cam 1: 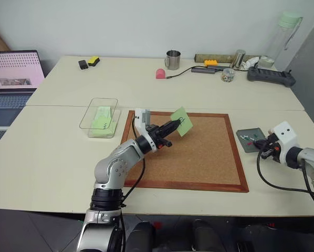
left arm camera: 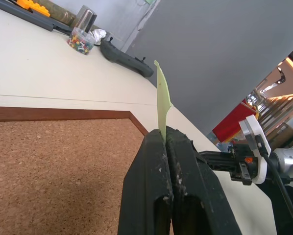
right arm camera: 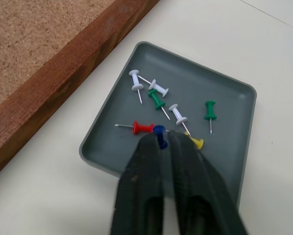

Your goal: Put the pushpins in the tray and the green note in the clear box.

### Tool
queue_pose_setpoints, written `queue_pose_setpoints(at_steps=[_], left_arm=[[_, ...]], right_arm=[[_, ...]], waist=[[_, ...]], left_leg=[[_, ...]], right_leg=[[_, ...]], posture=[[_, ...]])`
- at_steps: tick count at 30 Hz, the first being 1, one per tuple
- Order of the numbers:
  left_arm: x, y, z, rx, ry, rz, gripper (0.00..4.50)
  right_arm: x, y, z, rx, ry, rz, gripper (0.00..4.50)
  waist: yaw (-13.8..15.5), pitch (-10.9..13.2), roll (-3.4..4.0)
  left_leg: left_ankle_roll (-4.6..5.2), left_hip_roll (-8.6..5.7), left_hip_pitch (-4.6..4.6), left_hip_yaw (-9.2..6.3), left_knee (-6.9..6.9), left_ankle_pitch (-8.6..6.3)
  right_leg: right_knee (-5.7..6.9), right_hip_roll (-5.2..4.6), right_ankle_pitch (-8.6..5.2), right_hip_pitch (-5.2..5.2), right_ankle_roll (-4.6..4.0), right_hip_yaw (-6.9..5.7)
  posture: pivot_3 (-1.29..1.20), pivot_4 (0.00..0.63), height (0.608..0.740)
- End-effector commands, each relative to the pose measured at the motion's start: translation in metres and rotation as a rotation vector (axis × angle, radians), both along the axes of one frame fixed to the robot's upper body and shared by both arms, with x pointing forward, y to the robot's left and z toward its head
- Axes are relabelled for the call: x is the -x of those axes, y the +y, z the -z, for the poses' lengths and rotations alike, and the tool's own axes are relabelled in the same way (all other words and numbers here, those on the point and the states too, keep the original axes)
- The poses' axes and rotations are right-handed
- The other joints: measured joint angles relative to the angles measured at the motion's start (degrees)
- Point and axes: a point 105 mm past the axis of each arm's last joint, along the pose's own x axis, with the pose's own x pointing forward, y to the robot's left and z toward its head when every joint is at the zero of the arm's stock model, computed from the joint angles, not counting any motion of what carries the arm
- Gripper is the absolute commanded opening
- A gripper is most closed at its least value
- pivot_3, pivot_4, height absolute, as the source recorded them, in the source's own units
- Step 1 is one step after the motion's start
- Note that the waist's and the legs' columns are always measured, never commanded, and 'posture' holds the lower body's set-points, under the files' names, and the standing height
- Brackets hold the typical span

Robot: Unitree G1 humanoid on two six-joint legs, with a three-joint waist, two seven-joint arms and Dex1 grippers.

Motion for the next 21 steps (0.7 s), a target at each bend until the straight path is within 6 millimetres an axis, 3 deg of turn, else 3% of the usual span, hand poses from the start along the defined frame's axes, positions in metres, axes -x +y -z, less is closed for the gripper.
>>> queue_pose_setpoints(at_steps=[1,6,9,13,18,21], left_arm=[[0.005,-0.003,-0.014,0.001,-0.059,0.013,0.0],[0.006,-0.003,-0.025,0.034,-0.074,0.01,0.0],[0.006,0.014,-0.038,0.009,-0.131,-0.067,0.0],[0.002,0.043,-0.043,-0.063,-0.171,-0.219,0.0],[-0.004,0.088,-0.056,-0.193,-0.256,-0.46,0.0],[-0.008,0.124,-0.065,-0.27,-0.29,-0.67,0.0]], right_arm=[[-0.003,0.001,-0.01,-0.012,-0.025,-0.001,1.47],[-0.002,0.007,-0.017,-0.014,-0.036,-0.029,2.47],[-0.002,0.025,-0.045,0.051,-0.111,-0.158,3.11],[-0.001,0.048,-0.069,0.132,-0.169,-0.335,3.11],[0.013,0.115,-0.115,0.03,-0.274,-0.7,3.11],[0.017,0.141,-0.134,-0.017,-0.292,-0.807,3.11]], waist=[[0.02,0.0,0.0],[0.0,0.0,0.0],[-0.02,0.0,0.0],[-0.45,0.03,0.05],[-0.78,0.09,-0.04],[-0.71,0.1,-0.05]], left_leg=[[0.0,-0.01,-0.01,0.0,0.0,0.0],[0.0,0.0,-0.01,0.0,0.01,0.0],[0.0,0.0,-0.01,0.0,0.0,0.0],[-0.01,0.04,0.02,-0.05,-0.01,0.0],[-0.01,0.05,0.04,-0.09,-0.01,0.0],[-0.01,0.05,0.01,-0.24,-0.01,0.0]], right_leg=[[-0.01,0.0,0.0,0.0,0.0,0.0],[-0.01,0.0,0.0,0.0,0.01,0.01],[-0.01,0.0,0.0,0.0,0.01,0.01],[0.0,0.02,-0.01,-0.03,0.02,0.04],[-0.02,0.04,-0.01,0.03,0.03,-0.01],[-0.03,0.03,-0.01,0.02,0.02,-0.03]], posture=[[0.0,0.15,0.74],[0.0,0.15,0.74],[0.0,0.15,0.74],[0.0,0.15,0.74],[0.0,0.15,0.74],[0.0,0.15,0.74]])
